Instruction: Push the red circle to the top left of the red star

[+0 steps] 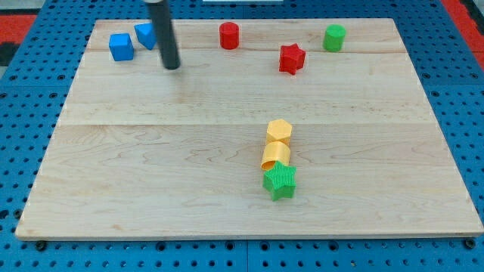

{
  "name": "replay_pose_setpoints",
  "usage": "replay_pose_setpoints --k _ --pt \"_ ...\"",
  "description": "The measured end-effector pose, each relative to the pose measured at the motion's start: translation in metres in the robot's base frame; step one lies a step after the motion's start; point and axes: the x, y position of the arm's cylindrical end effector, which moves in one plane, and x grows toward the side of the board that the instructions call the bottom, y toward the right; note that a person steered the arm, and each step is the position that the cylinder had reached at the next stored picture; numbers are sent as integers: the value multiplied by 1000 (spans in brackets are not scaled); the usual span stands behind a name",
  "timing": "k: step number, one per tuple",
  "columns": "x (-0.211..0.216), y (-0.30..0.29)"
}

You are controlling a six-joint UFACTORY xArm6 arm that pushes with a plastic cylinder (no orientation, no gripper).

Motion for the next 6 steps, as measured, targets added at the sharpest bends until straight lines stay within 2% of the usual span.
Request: replay_pose_setpoints --k 1,2,3,4,5,6 --pt "-58 -3" --pt "-89 28" --pt "-83 93" --pt "-47 109" --pt "-83 117" --pt "-100 122"
